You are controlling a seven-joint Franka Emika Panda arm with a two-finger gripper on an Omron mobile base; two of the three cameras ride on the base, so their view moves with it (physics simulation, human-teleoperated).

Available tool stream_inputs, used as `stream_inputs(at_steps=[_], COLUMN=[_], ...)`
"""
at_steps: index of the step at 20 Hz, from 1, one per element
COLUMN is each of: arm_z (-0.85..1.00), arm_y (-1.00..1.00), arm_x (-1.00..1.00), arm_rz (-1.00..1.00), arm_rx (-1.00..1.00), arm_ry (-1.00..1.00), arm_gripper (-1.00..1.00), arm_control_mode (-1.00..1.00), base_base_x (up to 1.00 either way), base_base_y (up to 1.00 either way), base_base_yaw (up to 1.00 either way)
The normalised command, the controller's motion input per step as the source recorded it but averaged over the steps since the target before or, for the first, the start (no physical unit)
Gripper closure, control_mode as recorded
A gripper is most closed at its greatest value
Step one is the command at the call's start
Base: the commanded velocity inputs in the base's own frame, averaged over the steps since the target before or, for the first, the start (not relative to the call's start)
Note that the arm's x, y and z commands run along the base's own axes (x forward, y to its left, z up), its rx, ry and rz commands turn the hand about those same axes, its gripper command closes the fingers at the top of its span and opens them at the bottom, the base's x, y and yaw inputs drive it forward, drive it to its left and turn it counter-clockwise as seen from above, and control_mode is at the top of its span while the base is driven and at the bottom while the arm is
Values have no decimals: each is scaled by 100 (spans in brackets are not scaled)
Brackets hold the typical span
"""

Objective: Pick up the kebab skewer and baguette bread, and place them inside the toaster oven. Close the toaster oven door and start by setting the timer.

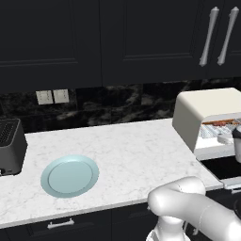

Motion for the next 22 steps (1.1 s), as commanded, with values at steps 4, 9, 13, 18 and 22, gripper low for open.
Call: stream_inputs(at_steps=[4,9,13,18,22], arm_z=[-1,-1,0,9,25], arm_y=[2,0,0,0,0], arm_x=[21,19,4,-20,-60], arm_rz=[0,0,0,0,0], arm_rx=[0,0,0,0,0], arm_ry=[0,0,0,0,-5], arm_gripper=[-100,-100,-100,-100,-100], arm_control_mode=[-100,-100,-100,-100,-100], base_base_x=[0,0,0,0,0], base_base_y=[0,0,0,0,0], base_base_yaw=[0,0,0,0,0])
